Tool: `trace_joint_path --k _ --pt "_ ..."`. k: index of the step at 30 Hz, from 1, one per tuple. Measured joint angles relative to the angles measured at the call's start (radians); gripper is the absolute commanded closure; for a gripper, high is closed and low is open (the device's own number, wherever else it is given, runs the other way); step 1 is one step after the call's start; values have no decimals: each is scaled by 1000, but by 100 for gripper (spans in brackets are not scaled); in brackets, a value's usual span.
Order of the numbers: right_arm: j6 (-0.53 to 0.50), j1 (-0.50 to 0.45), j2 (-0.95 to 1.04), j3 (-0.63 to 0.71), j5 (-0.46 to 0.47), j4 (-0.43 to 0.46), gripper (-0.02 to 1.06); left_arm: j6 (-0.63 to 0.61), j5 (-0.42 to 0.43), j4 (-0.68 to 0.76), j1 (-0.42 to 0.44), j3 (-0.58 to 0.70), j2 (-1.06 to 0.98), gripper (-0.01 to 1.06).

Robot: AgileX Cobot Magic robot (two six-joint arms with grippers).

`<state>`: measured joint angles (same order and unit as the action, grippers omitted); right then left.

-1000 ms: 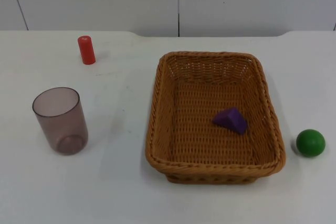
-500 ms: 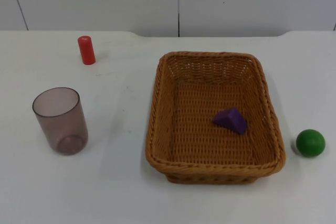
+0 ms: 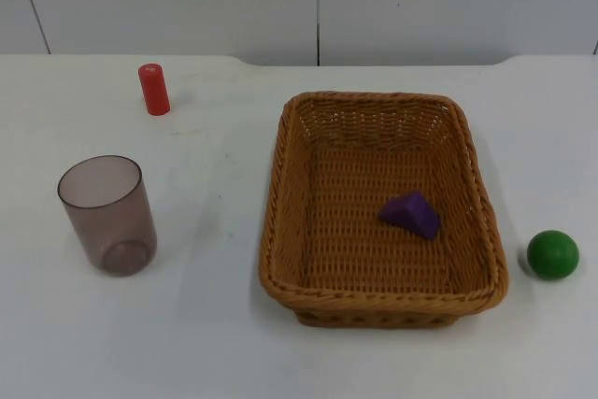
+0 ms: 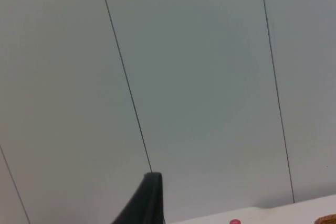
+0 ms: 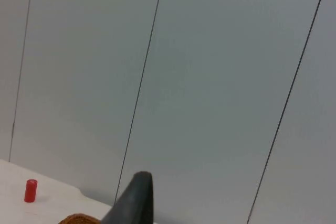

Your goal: Pick up the basket with the left hand and place the triangular block into the basket with the right hand.

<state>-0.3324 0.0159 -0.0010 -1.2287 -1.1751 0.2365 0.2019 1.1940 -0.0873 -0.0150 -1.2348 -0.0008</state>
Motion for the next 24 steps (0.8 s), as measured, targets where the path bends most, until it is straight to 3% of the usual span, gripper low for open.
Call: trace_joint_path --k 11,19,24 --pt "0 0 0 3 48 -40 0 6 -26 27 0 2 0 0" --pt "183 0 0 150 65 -210 0 -82 -26 139 -1 125 0 0" --pt "236 0 0 250 65 -245 0 -90 -26 139 -1 264 0 0"
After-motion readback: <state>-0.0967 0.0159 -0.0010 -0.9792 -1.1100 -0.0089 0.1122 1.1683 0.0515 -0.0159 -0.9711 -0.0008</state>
